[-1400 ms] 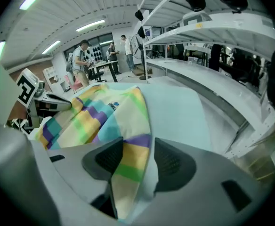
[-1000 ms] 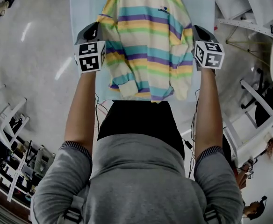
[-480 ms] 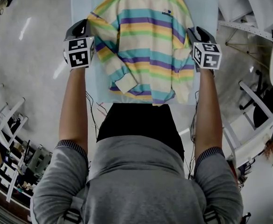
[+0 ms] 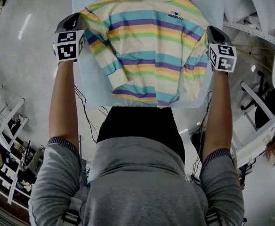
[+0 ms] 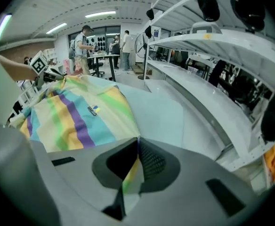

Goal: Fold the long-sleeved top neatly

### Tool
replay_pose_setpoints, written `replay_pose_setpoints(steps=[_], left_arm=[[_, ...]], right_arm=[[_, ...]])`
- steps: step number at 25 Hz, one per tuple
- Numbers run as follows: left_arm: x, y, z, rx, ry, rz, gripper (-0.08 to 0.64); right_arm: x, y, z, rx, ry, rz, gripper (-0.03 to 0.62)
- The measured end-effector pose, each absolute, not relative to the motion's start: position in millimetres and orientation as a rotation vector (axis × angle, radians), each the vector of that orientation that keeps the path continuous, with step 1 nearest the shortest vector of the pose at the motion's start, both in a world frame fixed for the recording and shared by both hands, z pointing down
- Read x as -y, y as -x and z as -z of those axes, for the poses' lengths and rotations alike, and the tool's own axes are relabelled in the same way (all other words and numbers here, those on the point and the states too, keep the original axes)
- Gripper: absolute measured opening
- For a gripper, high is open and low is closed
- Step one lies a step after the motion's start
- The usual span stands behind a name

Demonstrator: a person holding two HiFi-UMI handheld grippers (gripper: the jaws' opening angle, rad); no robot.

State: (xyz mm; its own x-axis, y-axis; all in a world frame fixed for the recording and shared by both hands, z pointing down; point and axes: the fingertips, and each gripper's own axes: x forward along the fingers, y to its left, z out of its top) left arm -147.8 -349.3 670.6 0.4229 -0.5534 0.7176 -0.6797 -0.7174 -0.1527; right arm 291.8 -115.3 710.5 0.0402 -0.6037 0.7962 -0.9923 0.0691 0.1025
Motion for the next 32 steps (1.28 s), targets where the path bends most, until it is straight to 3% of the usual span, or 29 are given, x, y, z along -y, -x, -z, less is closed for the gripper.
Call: replay_pose_setpoints(steps=[14, 19, 24, 32], left_arm=[[434, 111, -689, 0.888, -2.672, -1.312, 0.025], [437, 129, -683, 0.949, -2.588, -1.226, 0.166], [388, 150, -662, 0.956, -2.624, -1.187, 0.189], [262, 159, -657, 0.905, -2.575, -1.113, 0.189]], right_arm=[[190, -347, -718, 1.587, -1.495, -0.512, 0.051], [188, -351, -712, 1.553, -1.537, -0.545, 0.213], [169, -325, -682, 1.678, -1.619, -0.628, 0.265], [99, -242, -659, 1.811, -1.551, -0.654, 0.264]])
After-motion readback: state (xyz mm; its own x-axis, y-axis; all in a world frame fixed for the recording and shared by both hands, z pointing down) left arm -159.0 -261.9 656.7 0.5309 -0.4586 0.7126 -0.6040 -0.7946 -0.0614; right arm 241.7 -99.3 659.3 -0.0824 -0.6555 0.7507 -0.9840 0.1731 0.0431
